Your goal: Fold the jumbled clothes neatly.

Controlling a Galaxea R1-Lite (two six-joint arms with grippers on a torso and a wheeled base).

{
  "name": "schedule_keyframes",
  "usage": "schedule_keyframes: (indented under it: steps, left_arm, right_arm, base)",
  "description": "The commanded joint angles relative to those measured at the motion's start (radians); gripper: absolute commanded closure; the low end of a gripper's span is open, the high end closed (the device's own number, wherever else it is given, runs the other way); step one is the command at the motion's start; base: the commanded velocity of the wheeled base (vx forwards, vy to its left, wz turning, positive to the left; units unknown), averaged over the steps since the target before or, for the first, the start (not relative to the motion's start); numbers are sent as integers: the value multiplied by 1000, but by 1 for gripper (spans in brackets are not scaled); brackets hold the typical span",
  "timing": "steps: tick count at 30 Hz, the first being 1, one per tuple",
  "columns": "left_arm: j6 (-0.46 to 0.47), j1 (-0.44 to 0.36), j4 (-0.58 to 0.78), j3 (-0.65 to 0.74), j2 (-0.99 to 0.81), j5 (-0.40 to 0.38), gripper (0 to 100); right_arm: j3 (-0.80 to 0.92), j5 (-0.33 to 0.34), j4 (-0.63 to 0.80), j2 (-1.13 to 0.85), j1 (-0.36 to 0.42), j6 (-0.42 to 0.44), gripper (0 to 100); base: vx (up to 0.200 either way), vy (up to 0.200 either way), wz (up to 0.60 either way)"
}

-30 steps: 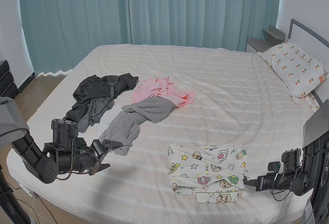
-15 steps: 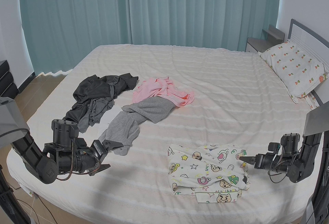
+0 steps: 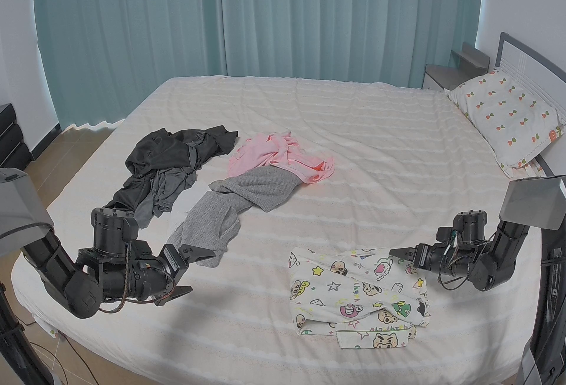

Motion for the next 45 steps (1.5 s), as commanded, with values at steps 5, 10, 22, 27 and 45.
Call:
schedule_keyframes:
  steps: [5, 10, 22, 27, 45]
  left_arm:
    - [0, 0, 0, 0, 7, 0, 0]
    - [0, 0, 0, 0, 9, 0, 0]
    - [2, 0, 0, 0, 16, 0, 0]
    - [2, 0, -2, 0, 16, 0, 0]
    - [-1, -14, -51, 12, 38, -2, 0]
  right_arm:
    - [-6, -1, -11, 3, -11, 2, 100]
    - [-29, -4, -13, 6, -23, 9, 100]
    - [-93, -6, -4, 26, -59, 79, 100]
    - [-124, -7, -1, 51, -76, 85, 100]
    - [140, -61, 33, -196, -48, 117, 0]
  base:
    - [0, 0, 0]
    - [0, 0, 0]
    - [0, 0, 0]
    - [0, 0, 0]
    - [0, 0, 0]
